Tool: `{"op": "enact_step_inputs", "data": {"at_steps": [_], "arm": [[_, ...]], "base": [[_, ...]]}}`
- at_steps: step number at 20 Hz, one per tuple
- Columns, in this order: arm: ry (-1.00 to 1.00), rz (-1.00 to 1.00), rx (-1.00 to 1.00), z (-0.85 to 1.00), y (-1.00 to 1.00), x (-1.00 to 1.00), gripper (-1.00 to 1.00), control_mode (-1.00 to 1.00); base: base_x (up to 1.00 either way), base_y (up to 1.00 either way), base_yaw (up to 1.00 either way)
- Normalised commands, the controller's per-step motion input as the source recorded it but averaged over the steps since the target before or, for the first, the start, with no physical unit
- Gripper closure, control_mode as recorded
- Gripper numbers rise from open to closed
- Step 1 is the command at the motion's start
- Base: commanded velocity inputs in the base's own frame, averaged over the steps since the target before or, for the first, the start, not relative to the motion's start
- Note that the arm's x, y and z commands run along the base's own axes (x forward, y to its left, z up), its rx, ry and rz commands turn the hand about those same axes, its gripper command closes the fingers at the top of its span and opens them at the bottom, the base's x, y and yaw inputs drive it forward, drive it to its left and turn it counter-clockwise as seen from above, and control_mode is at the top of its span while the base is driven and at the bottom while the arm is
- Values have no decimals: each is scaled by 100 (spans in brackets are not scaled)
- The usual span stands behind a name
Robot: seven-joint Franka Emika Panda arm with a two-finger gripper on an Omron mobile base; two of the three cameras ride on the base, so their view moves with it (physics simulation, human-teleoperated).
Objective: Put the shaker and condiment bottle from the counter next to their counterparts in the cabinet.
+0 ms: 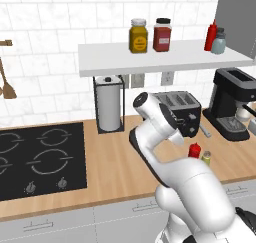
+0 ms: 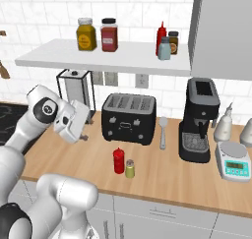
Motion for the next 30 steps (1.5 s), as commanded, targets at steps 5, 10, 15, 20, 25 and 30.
{"op": "enact_step_inputs", "data": {"at_steps": [5, 10, 15, 20, 25, 30], "arm": [[2, 0, -2, -27, -9, 0, -100, -100], [0, -2, -1, -30, -9, 0, -100, -100], [0, -3, 0, -27, -10, 0, -100, -100], [0, -3, 0, -19, -14, 0, -100, -100], [0, 0, 0, -10, -17, 0, -100, -100], [0, 0, 0, -10, -17, 0, -100, -100]], "base": [[0, 0, 0], [0, 0, 0], [0, 0, 0], [0, 0, 0], [0, 0, 0], [0, 0, 0]]}}
